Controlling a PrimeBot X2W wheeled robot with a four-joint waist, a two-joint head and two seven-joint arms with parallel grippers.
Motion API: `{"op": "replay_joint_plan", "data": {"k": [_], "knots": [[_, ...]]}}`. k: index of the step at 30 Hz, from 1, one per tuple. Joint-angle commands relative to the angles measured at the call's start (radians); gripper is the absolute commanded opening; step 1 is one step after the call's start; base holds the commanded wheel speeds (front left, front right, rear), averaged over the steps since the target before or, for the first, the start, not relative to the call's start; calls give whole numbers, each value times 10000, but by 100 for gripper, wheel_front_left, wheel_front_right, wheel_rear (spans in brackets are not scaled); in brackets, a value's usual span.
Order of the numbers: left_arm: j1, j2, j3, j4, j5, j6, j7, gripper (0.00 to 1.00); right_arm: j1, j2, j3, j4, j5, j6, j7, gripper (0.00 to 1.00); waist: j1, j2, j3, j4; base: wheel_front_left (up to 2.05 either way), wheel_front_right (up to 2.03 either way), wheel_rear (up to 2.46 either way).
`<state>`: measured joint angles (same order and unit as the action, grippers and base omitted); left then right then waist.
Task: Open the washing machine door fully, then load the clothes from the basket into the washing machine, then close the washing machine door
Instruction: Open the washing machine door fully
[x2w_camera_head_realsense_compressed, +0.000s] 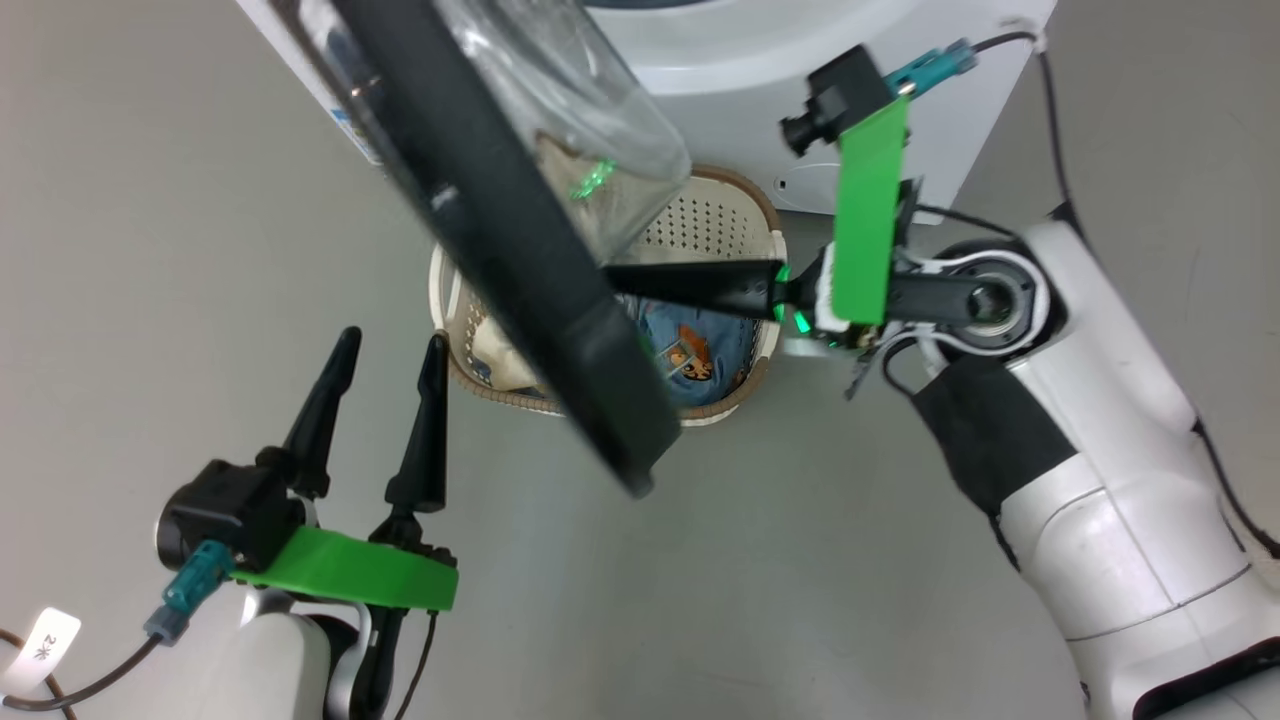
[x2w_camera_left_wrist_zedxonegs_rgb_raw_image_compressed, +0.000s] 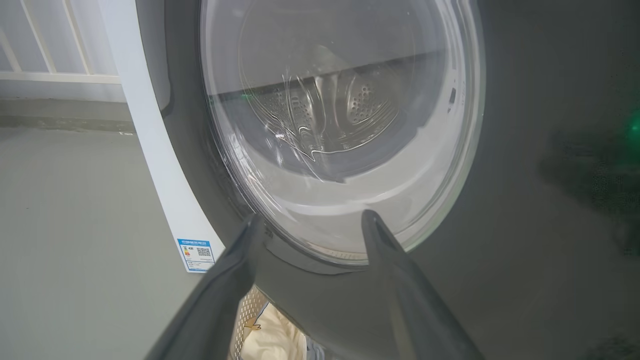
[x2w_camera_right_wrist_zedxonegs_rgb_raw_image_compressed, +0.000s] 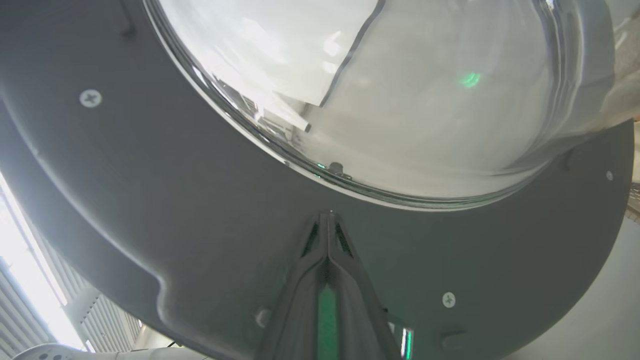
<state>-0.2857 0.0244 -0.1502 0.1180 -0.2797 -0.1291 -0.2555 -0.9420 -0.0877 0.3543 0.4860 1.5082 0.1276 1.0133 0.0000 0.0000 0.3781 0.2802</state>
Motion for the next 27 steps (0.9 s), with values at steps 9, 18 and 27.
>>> {"op": "replay_joint_plan", "data": {"k": [9,18,27], "knots": [[-20,258,292,-217,-81,-15,-63,100,-190,375,1528,-46,940,31,-749,0,0,0,-5,63,0,0,0],[7,258,408,-196,-74,-15,-63,100,-378,374,2029,173,1400,31,-1290,0,0,0,-51,-48,0,0,0],[83,258,665,-185,76,-15,-63,100,-176,19,1860,-27,1687,31,-1805,0,0,0,-292,-394,0,0,0]]}}
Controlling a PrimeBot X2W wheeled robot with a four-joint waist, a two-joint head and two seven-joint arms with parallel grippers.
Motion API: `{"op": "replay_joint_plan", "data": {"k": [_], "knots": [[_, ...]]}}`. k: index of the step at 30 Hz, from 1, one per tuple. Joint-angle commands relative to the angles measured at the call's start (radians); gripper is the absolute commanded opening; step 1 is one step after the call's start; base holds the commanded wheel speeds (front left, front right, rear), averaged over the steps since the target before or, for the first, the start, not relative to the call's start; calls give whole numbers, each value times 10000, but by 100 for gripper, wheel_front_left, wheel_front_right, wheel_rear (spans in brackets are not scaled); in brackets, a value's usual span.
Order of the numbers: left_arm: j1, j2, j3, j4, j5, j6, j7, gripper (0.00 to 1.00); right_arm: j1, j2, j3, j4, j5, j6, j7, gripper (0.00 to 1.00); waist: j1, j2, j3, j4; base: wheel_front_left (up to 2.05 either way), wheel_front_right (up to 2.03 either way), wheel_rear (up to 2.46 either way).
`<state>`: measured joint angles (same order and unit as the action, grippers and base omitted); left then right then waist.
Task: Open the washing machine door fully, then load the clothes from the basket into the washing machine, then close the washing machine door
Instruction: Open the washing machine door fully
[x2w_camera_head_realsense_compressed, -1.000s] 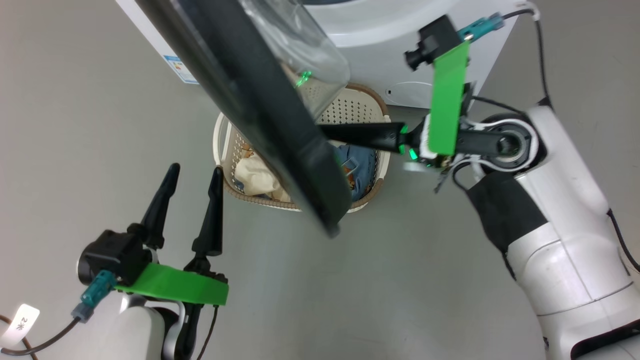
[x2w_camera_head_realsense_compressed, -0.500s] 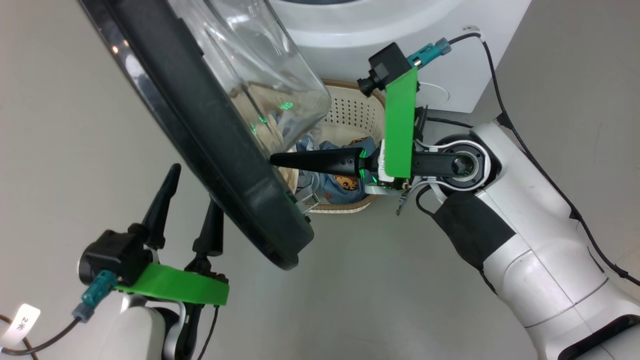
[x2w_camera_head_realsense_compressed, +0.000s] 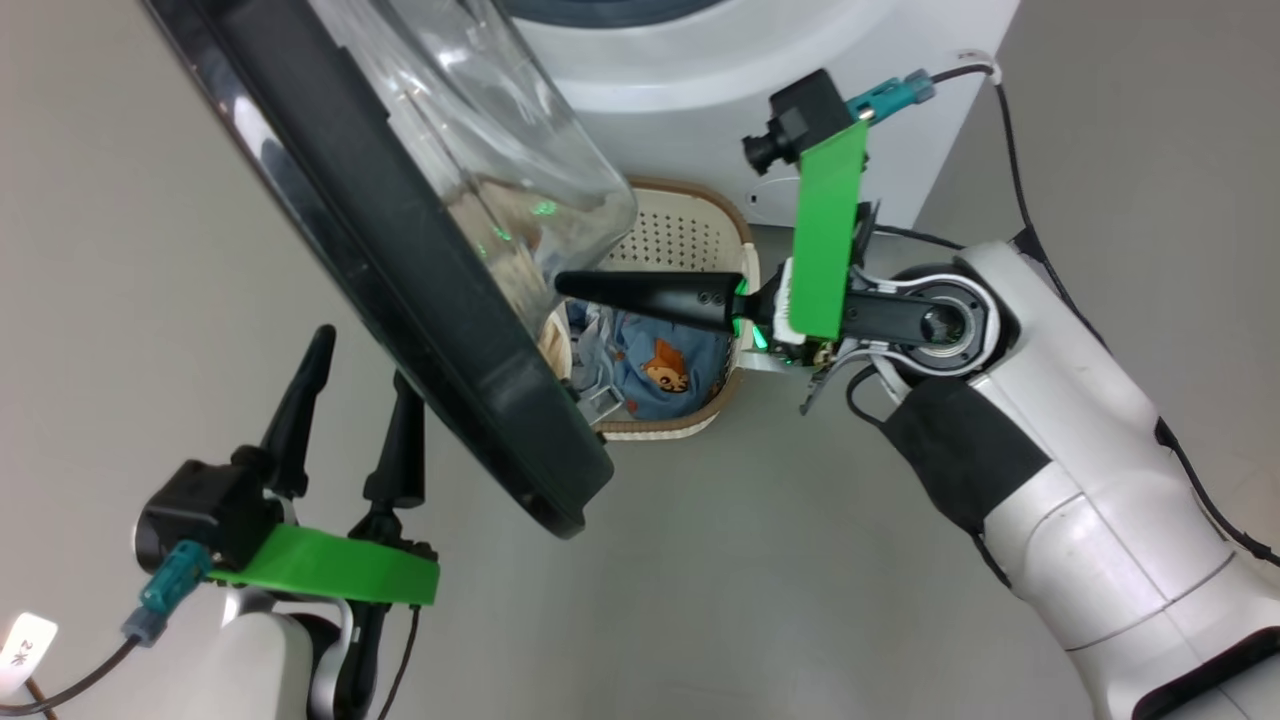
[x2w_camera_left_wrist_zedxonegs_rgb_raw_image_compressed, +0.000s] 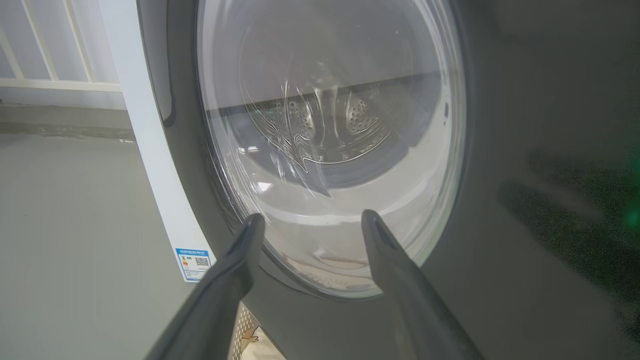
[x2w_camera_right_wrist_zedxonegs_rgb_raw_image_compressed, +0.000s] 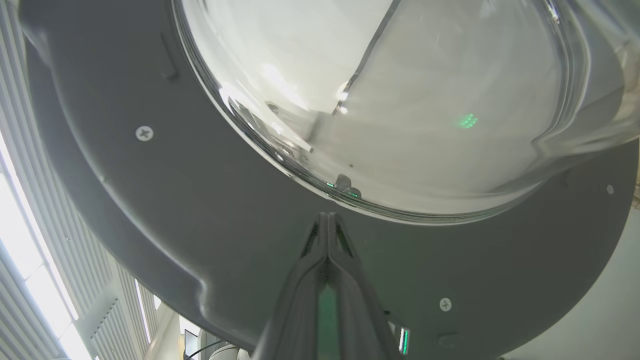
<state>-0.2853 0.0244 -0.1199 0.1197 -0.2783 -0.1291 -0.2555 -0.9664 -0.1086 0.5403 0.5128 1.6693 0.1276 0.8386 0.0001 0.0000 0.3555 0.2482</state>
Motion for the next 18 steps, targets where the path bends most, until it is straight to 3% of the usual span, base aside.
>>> {"op": "replay_joint_plan", "data": {"k": [1,9,10,11,12,13,18], "knots": [[96,258,402,-199,87,-15,-63,100,117,162,-13,-340,112,31,-107,0,-1,0,-103,-121,0,0,0],[225,258,724,-231,297,-15,-63,100,698,-438,-173,-807,333,31,-787,0,-1,0,-414,-437,0,0,0],[247,261,766,-224,321,-15,-63,100,792,-506,-207,-875,348,31,-928,11,-1,0,-463,-474,0,0,0],[273,274,805,-218,339,-15,-63,100,894,-571,-230,-945,360,31,-1060,30,-1,0,-512,-513,0,0,0],[306,290,842,-216,354,-15,-63,100,993,-643,-252,-1025,340,31,-1219,81,-1,0,-560,-552,0,0,0],[347,306,877,-216,368,-15,-63,100,1100,-711,-266,-1106,310,31,-1380,100,-1,0,-609,-590,0,0,0],[603,402,1104,-246,423,-15,-63,100,1653,-1081,-478,-1682,-292,31,-2825,100,-1,0,-830,-809,0,0,0]]}}
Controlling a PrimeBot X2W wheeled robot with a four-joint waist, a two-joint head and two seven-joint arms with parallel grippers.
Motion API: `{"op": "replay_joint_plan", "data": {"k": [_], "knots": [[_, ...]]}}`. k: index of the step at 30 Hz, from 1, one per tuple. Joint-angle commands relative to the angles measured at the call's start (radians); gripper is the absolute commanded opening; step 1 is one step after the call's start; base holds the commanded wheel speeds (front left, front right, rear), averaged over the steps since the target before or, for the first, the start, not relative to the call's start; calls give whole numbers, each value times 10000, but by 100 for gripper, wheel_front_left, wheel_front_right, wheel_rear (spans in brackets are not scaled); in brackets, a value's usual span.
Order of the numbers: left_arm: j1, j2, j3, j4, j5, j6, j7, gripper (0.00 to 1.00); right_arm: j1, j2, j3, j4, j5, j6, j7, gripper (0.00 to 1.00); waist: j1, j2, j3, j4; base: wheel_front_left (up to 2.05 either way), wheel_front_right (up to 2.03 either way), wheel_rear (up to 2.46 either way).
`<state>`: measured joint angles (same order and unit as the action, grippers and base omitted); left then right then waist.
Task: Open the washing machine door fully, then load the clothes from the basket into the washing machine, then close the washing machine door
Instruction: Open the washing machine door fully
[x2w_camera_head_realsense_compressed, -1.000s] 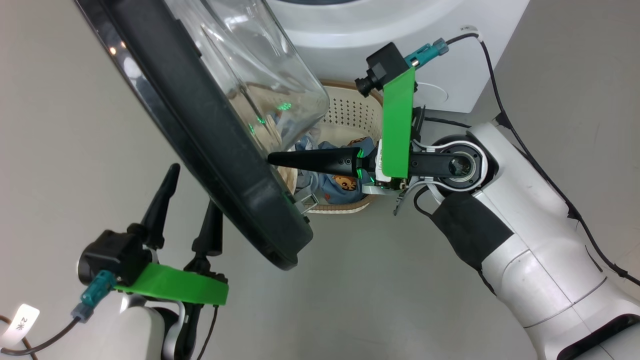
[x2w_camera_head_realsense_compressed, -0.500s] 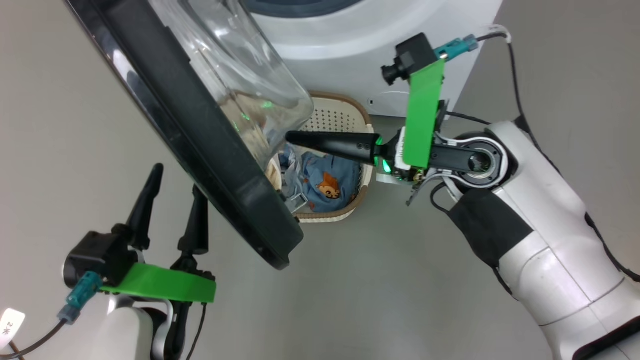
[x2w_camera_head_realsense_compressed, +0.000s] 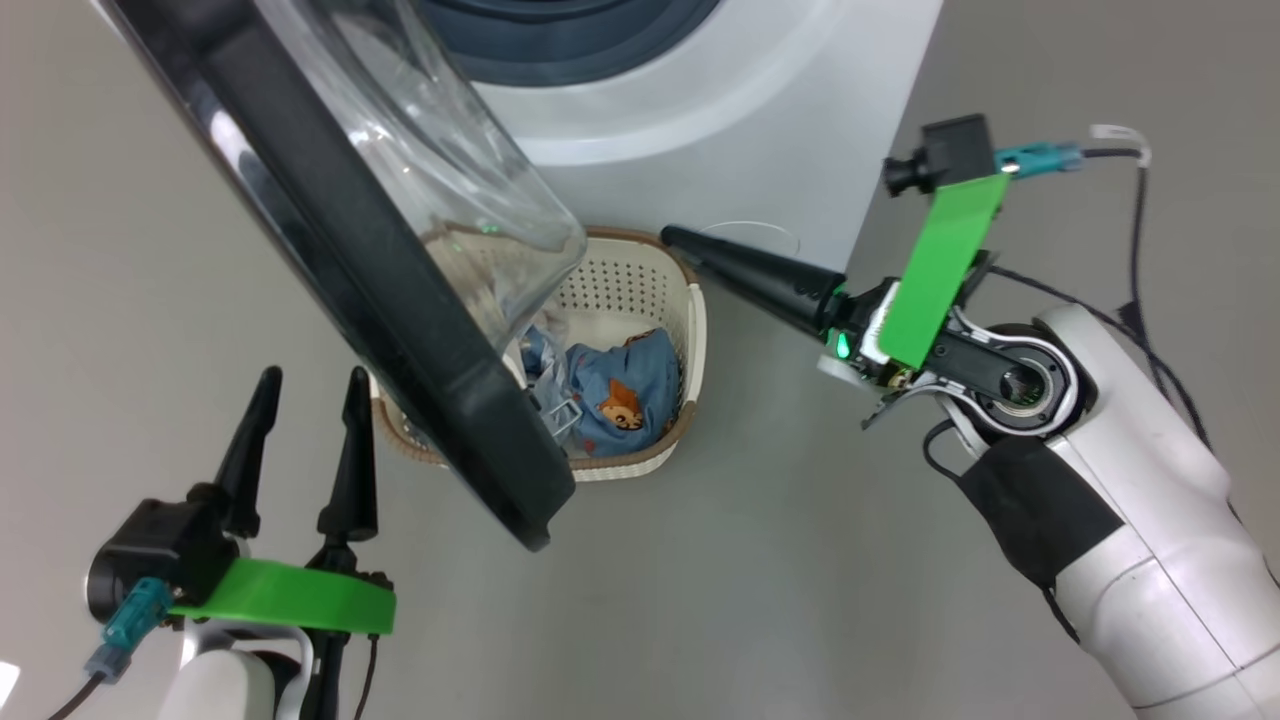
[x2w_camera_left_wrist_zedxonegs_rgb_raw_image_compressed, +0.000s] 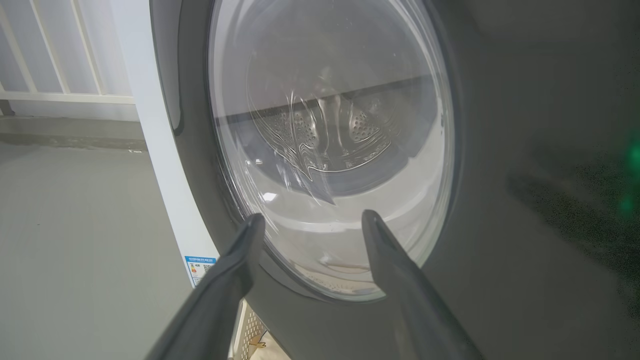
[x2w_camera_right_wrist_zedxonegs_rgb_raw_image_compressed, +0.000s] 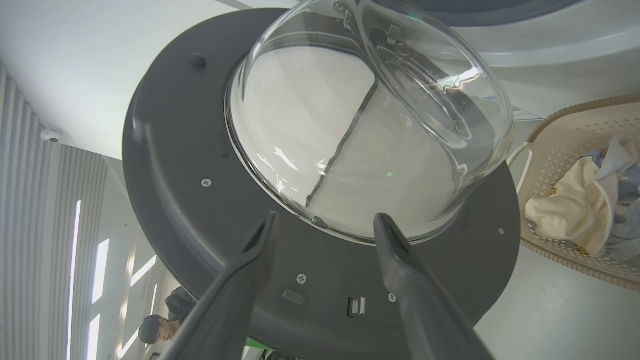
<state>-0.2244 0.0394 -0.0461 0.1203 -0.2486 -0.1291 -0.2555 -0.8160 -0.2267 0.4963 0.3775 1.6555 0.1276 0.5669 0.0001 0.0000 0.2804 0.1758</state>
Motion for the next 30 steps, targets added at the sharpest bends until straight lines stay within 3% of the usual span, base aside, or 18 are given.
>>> {"op": "replay_joint_plan", "data": {"k": [1,17,30], "knots": [[34,261,400,-262,135,-15,-63,100,232,47,-93,-428,-337,31,-423,100,-1,0,-112,-118,0,0,0],[347,275,640,-290,242,-15,-63,100,1682,-913,-177,-1699,-3659,31,-3829,100,-1,0,-365,-399,0,0,0],[575,255,828,-310,348,-15,-63,100,2969,-1568,-565,-1646,-7109,31,-7274,100,-1,0,-535,-711,0,0,0]]}}
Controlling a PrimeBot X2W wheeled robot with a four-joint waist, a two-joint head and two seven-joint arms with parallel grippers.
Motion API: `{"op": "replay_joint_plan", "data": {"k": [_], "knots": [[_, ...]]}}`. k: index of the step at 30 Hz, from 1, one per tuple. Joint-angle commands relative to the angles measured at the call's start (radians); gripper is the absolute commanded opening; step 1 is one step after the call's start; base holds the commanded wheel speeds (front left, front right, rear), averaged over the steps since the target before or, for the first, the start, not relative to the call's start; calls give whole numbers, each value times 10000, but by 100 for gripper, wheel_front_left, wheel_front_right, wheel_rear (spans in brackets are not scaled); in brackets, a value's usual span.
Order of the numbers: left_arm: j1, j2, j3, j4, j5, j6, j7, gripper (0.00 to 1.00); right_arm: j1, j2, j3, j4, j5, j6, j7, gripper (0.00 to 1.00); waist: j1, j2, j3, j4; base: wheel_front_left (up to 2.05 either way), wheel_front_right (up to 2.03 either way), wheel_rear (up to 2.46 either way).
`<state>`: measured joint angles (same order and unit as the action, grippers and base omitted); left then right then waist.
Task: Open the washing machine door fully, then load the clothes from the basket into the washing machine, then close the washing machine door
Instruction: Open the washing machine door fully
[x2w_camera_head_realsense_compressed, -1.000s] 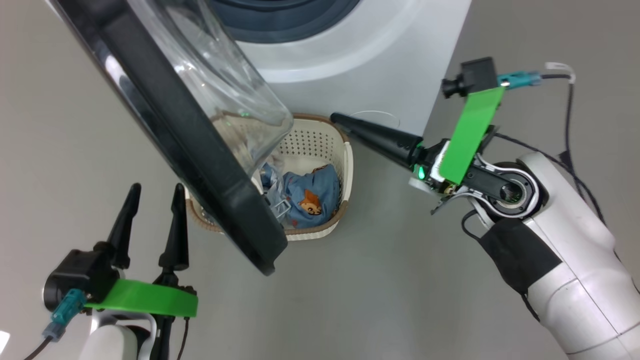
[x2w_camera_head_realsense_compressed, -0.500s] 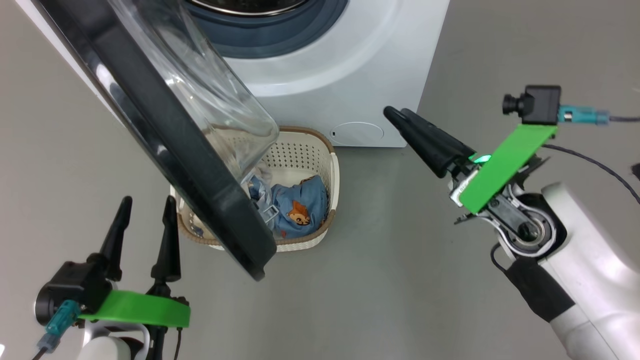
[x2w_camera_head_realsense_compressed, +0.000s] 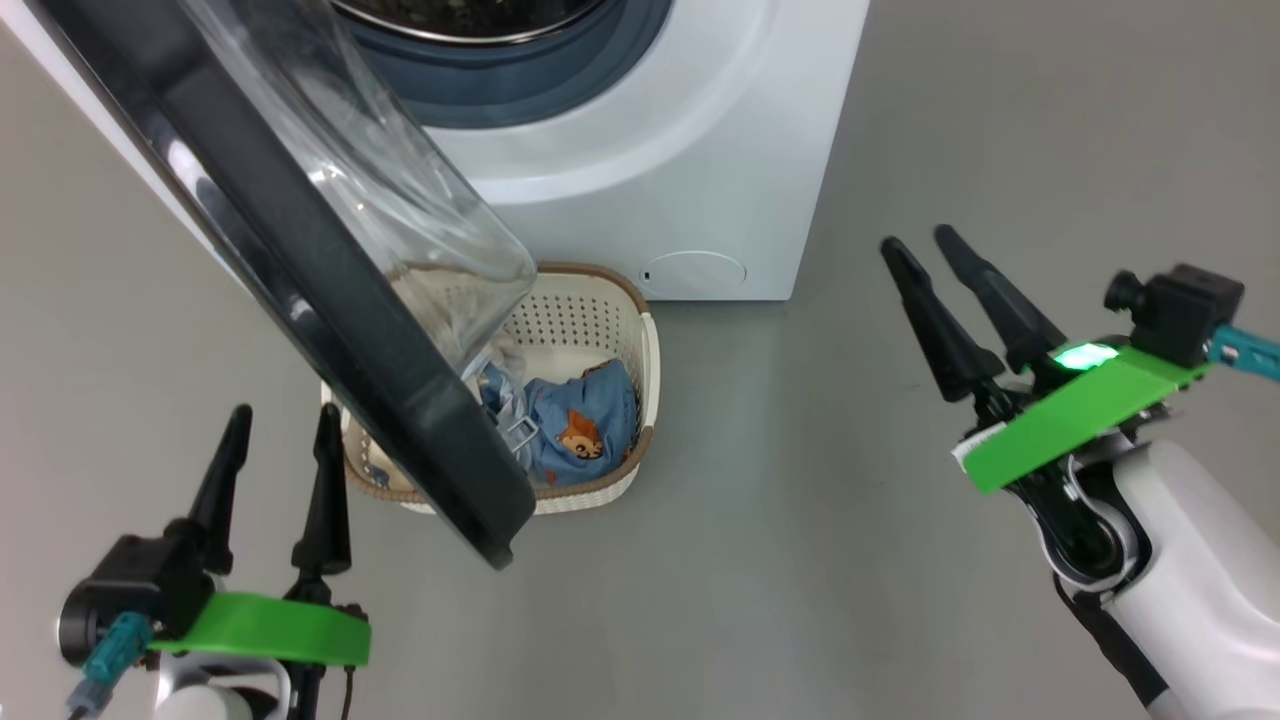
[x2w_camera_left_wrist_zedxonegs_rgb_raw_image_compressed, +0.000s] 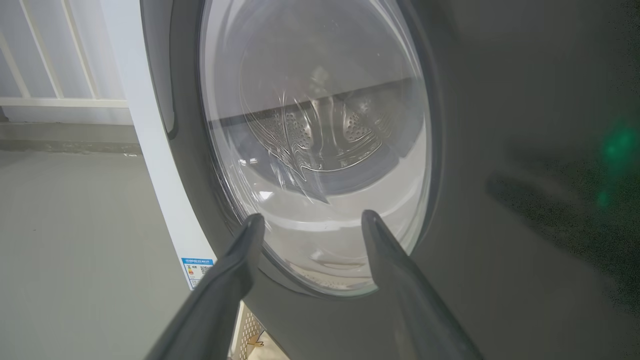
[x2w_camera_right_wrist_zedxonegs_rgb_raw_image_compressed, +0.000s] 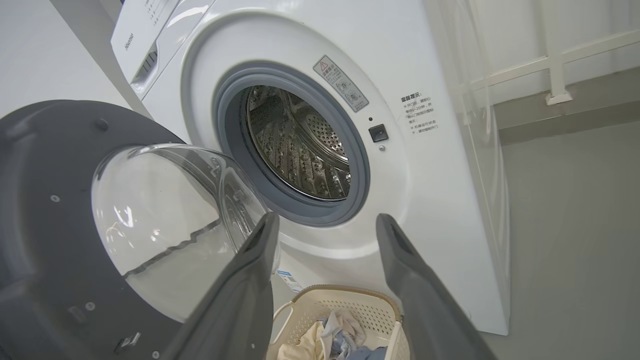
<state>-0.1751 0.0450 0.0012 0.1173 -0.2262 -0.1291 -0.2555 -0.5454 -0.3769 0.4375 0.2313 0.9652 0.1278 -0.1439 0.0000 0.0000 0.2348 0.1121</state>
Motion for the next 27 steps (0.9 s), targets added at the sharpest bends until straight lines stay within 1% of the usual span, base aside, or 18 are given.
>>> {"op": "replay_joint_plan", "data": {"k": [1,6,10,15,16,19,20,25,27], "knots": [[111,201,365,-273,139,-15,-63,100,355,-105,-53,-134,-468,29,-337,100,0,0,-116,-109,0,0,0],[263,204,429,-253,178,-15,-63,100,974,-91,-813,126,-1660,29,-884,100,0,0,-410,-270,0,0,0],[437,198,539,-302,180,-15,-63,100,1683,151,-1626,53,-2528,29,-1092,100,0,0,-577,-417,0,0,0],[704,178,764,-444,178,-15,-63,100,2641,510,-2663,-281,-3713,29,-1167,100,0,0,-739,-580,0,0,0],[755,171,793,-476,183,-15,-63,100,2824,670,-2965,-413,-3782,29,-1170,100,0,0,-763,-597,0,0,0],[905,150,841,-533,209,-15,-63,100,3396,781,-3545,-826,-4508,29,-1174,100,0,0,-865,-628,0,0,0],[905,150,841,-533,209,-15,-63,100,3396,781,-3545,-826,-4508,29,-1174,100,0,0,-865,-628,0,0,0],[1129,120,904,-596,247,-15,-63,100,4194,953,-4118,-1232,-5616,29,-1176,100,0,0,-1021,-658,0,0,0],[1209,110,920,-625,253,-15,-63,100,4402,1144,-4250,-1343,-5889,29,-1177,100,0,0,-1067,-665,0,0,0]]}}
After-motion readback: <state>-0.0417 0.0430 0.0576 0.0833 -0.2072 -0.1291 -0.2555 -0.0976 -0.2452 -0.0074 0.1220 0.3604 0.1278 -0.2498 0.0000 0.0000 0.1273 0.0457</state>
